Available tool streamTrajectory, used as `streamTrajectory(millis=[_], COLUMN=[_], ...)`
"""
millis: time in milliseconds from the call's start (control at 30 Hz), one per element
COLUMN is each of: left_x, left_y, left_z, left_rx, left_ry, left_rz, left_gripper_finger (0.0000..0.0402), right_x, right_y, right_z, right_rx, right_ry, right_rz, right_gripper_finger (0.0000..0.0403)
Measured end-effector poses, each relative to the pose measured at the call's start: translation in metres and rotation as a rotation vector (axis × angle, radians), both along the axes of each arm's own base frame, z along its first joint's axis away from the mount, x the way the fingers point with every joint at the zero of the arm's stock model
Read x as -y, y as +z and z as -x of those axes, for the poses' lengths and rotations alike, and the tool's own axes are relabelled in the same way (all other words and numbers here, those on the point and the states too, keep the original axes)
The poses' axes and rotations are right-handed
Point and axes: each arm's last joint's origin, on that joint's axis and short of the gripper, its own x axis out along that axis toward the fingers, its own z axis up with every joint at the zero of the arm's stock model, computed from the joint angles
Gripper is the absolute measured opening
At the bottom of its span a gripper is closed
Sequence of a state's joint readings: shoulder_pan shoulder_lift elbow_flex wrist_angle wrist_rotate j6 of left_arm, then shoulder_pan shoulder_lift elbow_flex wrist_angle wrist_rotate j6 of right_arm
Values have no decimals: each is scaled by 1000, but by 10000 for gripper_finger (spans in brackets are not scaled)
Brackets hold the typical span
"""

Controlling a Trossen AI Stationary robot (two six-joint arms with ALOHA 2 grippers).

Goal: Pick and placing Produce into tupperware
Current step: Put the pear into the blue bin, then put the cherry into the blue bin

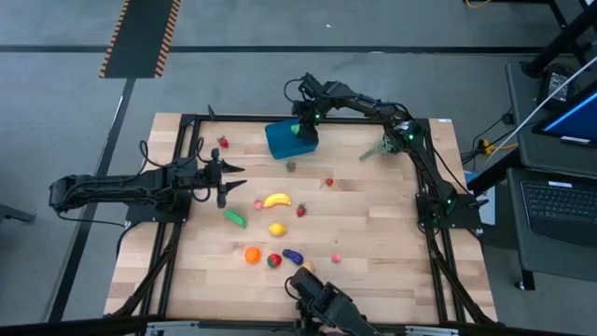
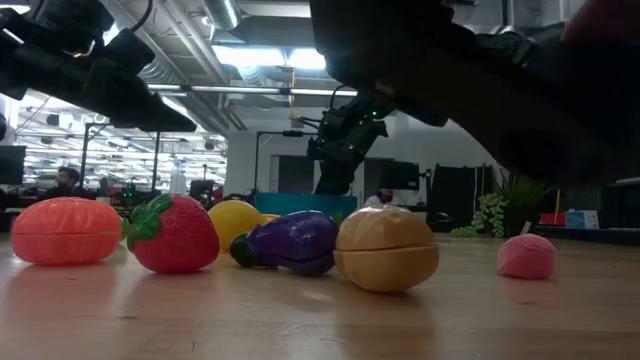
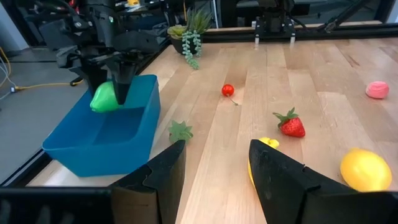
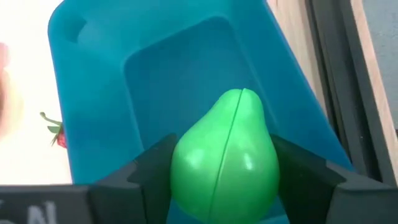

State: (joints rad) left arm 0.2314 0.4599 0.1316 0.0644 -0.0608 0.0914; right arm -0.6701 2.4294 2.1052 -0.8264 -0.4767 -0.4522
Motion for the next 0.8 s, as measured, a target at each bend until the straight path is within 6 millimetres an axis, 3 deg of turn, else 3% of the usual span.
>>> streamTrajectory(millis=[167,467,800], left_x=[0,0,0], left_y=[-1,-1,-1], left_z=[0,0,0], left_rx=[-6,-6,-6], left_ry=[0,0,1], left_rz=[1,1,1], left_gripper_finger=[170,170,170], right_x=[0,-1,-9], right_y=[0,3,70], right_z=[0,2,9], right_rx=[0,-38,-60], right_ry=[0,-20,-29], right_rz=[0,14,-43], right_gripper_finger=[262,254,255])
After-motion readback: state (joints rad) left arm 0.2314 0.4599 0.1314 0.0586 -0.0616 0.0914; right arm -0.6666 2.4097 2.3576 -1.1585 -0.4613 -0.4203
